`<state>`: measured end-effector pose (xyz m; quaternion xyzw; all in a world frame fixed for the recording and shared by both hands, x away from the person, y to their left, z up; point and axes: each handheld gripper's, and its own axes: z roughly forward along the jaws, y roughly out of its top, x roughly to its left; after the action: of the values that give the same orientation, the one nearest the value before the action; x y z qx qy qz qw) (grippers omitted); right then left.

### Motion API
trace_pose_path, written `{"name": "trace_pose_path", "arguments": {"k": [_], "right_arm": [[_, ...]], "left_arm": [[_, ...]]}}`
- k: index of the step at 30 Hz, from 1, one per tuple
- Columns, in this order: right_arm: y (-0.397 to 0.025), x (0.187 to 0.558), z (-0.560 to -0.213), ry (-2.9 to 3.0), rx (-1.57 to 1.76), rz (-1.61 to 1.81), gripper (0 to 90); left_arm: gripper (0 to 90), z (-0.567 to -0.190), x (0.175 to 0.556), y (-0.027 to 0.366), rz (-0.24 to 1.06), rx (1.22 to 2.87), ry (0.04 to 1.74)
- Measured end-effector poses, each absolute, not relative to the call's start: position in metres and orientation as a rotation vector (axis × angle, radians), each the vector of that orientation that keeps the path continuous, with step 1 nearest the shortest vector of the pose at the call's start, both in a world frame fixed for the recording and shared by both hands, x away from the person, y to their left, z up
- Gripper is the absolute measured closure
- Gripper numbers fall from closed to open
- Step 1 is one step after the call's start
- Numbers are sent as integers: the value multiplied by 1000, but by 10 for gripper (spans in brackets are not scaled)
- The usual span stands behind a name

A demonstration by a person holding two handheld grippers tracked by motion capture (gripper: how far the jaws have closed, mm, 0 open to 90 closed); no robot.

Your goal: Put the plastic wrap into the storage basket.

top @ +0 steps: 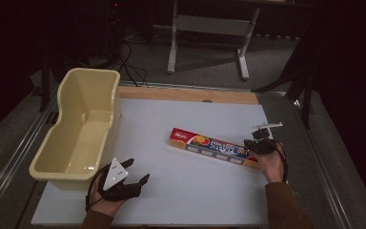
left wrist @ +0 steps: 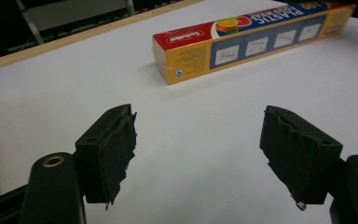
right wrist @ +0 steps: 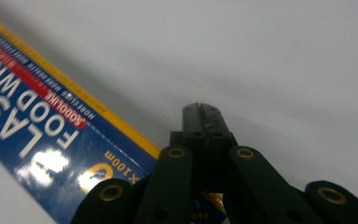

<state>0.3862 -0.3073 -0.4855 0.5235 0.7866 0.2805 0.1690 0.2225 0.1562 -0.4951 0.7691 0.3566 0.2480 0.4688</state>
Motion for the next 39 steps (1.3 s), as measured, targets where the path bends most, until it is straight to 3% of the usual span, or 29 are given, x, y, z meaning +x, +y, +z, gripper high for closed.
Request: {"name": "trace_pose_path", "arguments": {"k": [9, 18, 31, 39], "right_arm": [[-311, 348, -487, 2298, 1470, 917, 885], [-285, 350, -470, 2378, 1141, 1075, 617], [-228, 368, -451, 2604, 824, 961, 394], [-213, 381, -452, 2719, 707, 826, 328]], "left_arm": [[274, -495, 223, 157, 611, 1871, 879], [275, -494, 223, 156, 612, 1872, 873], [275, -494, 223, 157, 612, 1871, 872], [275, -494, 223, 157, 610, 1874, 871]]}}
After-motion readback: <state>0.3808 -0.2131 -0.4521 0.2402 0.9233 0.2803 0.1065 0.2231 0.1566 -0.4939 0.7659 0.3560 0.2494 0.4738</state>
